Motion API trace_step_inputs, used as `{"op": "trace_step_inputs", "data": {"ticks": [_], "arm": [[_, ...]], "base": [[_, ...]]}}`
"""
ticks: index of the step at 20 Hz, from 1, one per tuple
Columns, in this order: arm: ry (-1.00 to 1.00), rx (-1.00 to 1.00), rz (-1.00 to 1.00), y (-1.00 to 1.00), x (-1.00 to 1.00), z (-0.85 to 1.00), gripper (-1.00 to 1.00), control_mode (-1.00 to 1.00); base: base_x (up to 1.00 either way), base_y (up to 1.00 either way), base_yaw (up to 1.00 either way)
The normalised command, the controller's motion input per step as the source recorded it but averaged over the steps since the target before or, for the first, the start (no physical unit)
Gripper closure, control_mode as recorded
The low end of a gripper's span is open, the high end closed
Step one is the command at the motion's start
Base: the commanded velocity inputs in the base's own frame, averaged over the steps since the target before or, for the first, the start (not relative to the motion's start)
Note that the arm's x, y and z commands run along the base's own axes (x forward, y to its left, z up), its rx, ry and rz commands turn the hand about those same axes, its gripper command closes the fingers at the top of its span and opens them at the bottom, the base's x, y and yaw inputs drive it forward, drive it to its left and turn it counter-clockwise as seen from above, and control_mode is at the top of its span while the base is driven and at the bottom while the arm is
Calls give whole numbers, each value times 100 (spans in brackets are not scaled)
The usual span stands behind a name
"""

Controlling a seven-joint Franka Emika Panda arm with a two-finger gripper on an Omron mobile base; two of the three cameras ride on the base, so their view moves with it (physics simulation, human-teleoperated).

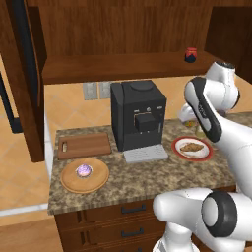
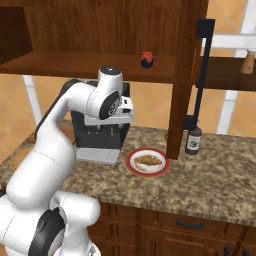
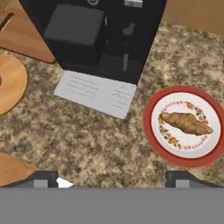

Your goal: From the different types of pastries on the counter, select a croissant and place it on the cutting board. Then retrieve a jar of jam from the cabinet and place it alongside the croissant on the cutting board.

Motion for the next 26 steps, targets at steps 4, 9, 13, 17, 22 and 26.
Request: {"op": "trace_step_inputs", "data": {"ticks": [4, 9, 13, 17, 22, 26], "arm": [[6, -18, 43, -65, 0, -44, -100, -100], [5, -10, 3, -10, 9, -28, -100, -100], [19, -40, 13, -13, 27, -100, -100, -100], [-2, -4, 8, -2, 7, -20, -100, -100], [-17, 0, 33, -37, 34, -44, -100, -100], [-16, 0, 35, -41, 49, -32, -100, -100]], "base": [[0, 0, 0], [0, 0, 0], [0, 0, 0], [0, 0, 0], [0, 0, 0], [0, 0, 0]]}}
